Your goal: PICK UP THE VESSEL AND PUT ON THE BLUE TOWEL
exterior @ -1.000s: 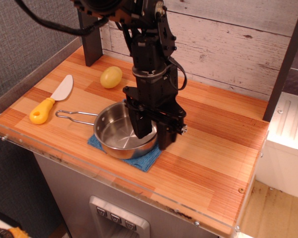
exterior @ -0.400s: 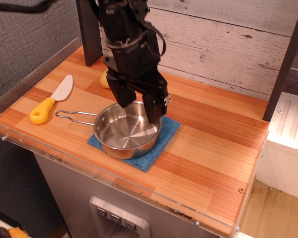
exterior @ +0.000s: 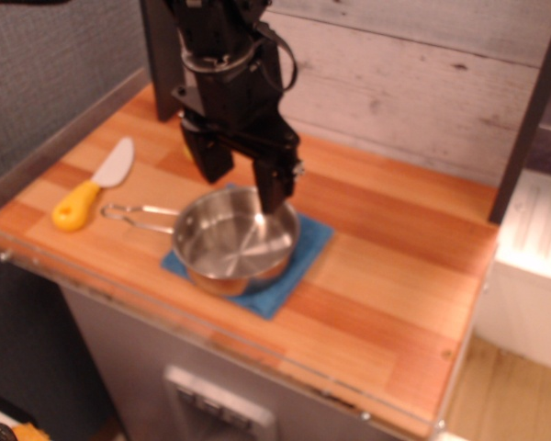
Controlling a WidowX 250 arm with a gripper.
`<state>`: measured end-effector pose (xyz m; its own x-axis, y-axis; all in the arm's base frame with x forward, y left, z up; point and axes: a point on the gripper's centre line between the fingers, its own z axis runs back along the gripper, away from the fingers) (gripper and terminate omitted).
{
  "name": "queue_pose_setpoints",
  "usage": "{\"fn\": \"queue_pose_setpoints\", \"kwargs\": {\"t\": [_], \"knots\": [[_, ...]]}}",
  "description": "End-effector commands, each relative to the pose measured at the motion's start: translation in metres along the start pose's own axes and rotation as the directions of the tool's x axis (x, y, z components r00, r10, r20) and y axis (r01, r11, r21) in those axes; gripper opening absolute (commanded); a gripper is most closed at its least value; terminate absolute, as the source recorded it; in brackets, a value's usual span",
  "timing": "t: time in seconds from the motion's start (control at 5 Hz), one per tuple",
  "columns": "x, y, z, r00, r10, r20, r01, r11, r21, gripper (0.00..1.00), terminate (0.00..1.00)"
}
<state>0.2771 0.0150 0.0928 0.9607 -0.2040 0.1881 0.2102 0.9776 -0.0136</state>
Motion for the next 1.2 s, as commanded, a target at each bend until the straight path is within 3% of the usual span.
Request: {"fn": "queue_pose_setpoints", "kwargs": {"t": [0.0,1.0], "knots": [[-0.0003,-0.0078,0.0147,1.0,0.026,-0.002,-0.026,1.0,-0.014,1.0,0.0],[-0.0042,-0.0079,0.0151,0.998,0.061,-0.019,-0.061,0.998,0.027,1.0,0.0]]}}
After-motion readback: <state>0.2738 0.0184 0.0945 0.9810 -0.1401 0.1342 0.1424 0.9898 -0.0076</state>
